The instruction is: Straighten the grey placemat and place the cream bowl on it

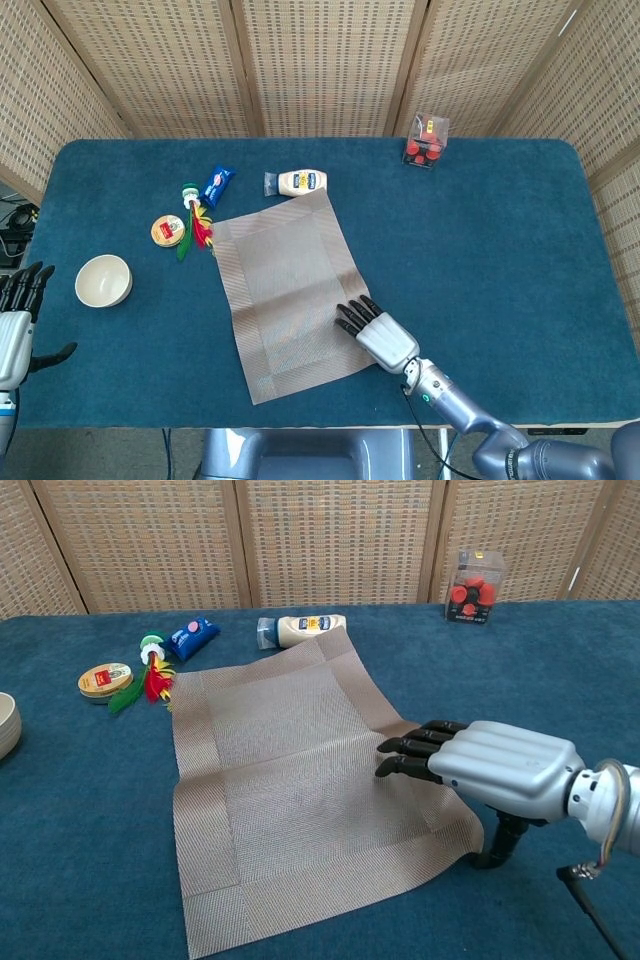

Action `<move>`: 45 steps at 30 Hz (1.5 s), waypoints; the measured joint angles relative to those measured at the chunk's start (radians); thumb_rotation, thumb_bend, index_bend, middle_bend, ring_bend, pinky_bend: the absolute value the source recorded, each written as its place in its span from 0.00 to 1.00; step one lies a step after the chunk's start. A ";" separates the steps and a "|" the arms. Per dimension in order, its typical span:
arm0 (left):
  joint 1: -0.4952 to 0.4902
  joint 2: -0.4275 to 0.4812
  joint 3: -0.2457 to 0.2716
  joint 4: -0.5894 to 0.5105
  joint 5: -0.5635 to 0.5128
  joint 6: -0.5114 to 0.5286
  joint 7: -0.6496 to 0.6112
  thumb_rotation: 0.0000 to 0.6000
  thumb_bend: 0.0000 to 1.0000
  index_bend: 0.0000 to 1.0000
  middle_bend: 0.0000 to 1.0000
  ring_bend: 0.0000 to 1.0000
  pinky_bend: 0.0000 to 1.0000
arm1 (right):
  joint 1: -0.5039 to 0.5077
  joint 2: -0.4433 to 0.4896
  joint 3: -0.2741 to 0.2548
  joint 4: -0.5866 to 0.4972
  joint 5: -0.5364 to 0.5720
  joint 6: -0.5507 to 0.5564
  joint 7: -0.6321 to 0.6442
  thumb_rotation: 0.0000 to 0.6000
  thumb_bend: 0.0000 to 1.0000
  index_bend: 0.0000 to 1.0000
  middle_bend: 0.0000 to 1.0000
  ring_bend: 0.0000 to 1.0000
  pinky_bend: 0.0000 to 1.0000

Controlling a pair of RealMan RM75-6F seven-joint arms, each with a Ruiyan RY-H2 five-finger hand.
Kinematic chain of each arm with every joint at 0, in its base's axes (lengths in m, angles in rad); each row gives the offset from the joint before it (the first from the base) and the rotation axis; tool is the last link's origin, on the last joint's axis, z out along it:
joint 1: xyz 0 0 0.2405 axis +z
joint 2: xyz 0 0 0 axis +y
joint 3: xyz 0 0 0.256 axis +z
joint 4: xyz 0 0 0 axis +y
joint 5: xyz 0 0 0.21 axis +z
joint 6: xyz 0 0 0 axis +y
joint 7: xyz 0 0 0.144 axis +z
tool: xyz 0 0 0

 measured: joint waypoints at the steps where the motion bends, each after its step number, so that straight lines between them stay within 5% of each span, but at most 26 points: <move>1: 0.000 0.000 0.000 0.000 0.000 0.000 0.000 1.00 0.00 0.00 0.00 0.00 0.00 | 0.004 0.000 0.000 -0.002 0.002 -0.002 0.004 1.00 0.40 0.17 0.00 0.00 0.00; 11: 0.001 -0.002 -0.001 0.002 0.008 -0.007 -0.003 1.00 0.00 0.00 0.00 0.00 0.00 | 0.015 0.015 -0.026 -0.014 -0.027 0.024 0.052 1.00 0.73 0.47 0.00 0.00 0.00; 18: 0.003 -0.004 0.000 0.002 0.015 -0.009 0.000 1.00 0.00 0.00 0.00 0.00 0.00 | 0.019 0.020 -0.050 0.001 -0.076 0.063 0.110 1.00 0.74 0.71 0.00 0.00 0.00; 28: 0.000 -0.007 0.002 0.003 0.016 -0.022 0.006 1.00 0.00 0.00 0.00 0.00 0.00 | 0.007 0.067 -0.136 0.026 -0.217 0.172 0.194 1.00 0.69 0.75 0.00 0.00 0.00; 35: 0.004 -0.009 0.007 -0.007 0.025 -0.019 0.021 1.00 0.00 0.00 0.00 0.00 0.00 | -0.019 0.212 -0.239 0.084 -0.396 0.332 0.208 1.00 0.63 0.75 0.00 0.00 0.00; 45: 0.002 -0.019 0.004 -0.007 0.014 -0.024 0.040 1.00 0.00 0.00 0.00 0.00 0.00 | 0.059 0.297 -0.217 0.382 -0.476 0.359 0.154 1.00 0.52 0.73 0.00 0.00 0.00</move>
